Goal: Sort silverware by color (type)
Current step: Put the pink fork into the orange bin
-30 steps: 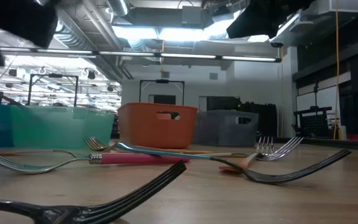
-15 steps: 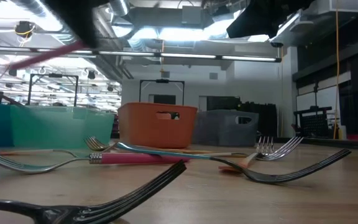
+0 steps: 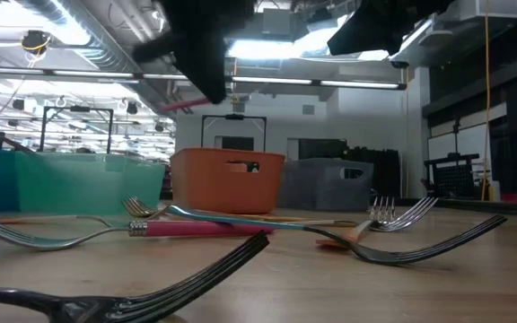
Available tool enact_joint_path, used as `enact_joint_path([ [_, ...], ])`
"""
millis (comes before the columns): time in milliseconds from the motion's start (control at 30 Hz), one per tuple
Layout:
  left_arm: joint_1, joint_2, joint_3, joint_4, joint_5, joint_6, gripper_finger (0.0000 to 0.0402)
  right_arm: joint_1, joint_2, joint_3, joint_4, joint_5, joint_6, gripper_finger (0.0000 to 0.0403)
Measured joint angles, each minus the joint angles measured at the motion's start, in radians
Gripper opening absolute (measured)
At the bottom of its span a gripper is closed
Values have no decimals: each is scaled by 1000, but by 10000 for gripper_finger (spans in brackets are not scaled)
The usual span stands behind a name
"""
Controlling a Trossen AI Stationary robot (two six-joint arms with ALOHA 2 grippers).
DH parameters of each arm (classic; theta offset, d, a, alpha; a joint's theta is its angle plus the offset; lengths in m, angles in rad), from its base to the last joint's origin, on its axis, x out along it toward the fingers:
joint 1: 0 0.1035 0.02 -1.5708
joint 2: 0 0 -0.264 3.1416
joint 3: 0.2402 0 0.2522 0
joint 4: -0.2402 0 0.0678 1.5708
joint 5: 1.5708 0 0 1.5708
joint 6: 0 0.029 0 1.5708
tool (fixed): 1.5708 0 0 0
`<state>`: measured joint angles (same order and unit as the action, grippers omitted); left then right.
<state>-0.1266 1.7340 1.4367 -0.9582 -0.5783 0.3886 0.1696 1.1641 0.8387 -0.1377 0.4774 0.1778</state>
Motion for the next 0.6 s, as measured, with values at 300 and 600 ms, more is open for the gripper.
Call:
enact_joint_path([
  [300,164,0,-101,73,165,250,38,0,0,0,0,0,0,99],
  [600,237,0,-193,214,256,279,39,0,0,0,0,0,0,99],
])
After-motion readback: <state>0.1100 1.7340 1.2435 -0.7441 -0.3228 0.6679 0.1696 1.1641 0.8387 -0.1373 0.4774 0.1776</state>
